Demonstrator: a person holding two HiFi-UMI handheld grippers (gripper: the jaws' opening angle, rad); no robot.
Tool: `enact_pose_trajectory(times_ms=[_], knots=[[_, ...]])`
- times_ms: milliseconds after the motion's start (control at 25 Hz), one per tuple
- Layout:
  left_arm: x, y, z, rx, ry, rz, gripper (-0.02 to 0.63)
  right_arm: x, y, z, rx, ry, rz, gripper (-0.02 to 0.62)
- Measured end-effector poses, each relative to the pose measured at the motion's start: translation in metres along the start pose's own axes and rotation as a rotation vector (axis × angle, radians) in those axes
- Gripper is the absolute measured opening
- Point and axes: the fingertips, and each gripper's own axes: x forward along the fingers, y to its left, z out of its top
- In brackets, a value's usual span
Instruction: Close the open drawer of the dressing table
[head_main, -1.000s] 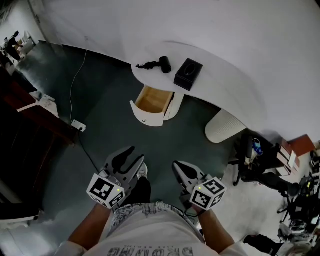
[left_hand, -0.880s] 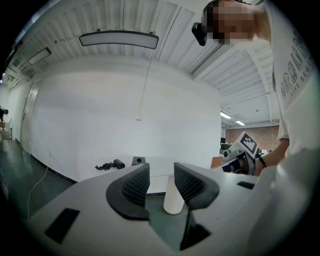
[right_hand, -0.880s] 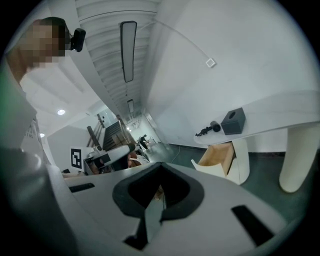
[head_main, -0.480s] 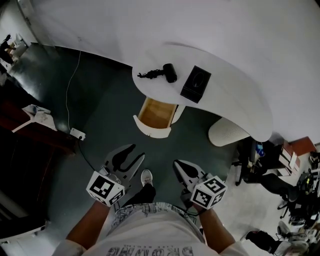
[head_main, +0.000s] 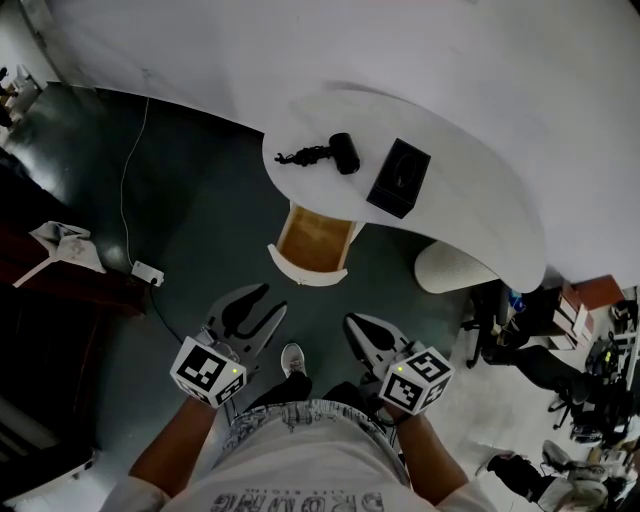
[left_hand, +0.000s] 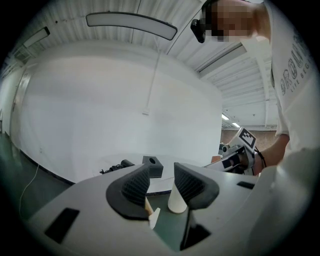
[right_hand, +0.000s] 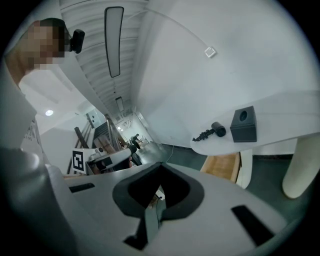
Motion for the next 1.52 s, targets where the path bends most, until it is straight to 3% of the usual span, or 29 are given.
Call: enact_pose_trajectory(times_ms=[400,760,1200,1520], knots=[[0.013,0.033,0.002,-0.010,0.007,0.015,0.169,0.034,-0.012,0.019,-0.001,0.021,0.001,0.009],[0.035,0.063,-0.002,-0.027,0.014,0.077,0.169,0.066,-0.034,0.038,-0.011,0.065,0.046,0.009],[0.082,0.098,-0.016,-0.063,0.050,0.230,0.170,0.113,-0.080,0.077,-0.042,0.181,0.197,0.009],[0.104,0.117,-0.051,-0.110,0.089,0.359,0.170,0.148,-0.111,0.093,-0.087,0.300,0.317,0.009]])
